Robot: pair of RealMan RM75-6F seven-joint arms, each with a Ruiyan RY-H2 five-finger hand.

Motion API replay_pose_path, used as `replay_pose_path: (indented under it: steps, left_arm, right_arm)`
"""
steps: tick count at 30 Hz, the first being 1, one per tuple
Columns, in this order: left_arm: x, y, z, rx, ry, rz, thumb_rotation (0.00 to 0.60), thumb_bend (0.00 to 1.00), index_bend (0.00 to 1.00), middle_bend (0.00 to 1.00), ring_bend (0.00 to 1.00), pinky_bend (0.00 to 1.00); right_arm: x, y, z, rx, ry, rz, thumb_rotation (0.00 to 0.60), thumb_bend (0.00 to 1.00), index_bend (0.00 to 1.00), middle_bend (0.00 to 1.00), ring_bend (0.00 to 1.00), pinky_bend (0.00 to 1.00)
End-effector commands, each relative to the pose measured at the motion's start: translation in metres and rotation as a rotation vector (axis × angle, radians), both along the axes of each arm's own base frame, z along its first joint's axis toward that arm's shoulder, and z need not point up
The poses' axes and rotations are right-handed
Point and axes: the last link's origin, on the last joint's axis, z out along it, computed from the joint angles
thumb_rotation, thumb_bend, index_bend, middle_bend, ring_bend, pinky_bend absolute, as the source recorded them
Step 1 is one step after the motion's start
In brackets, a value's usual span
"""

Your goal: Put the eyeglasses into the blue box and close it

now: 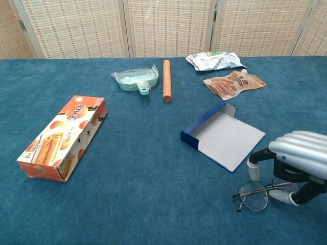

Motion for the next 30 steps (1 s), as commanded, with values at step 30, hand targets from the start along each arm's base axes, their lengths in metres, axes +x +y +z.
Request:
replay_pose_path:
  steps: [30]
  left_arm:
    - [-0.005,-0.004,0.002,0.010,-0.003,0.007,0.600,0.19,0.23,0.14,0.15,0.24]
  right_arm:
    - [0.008,-0.025,0.022,-0.082,-0.001,0.054,0.600,0.48,0.69,1.00,1.00,0.99]
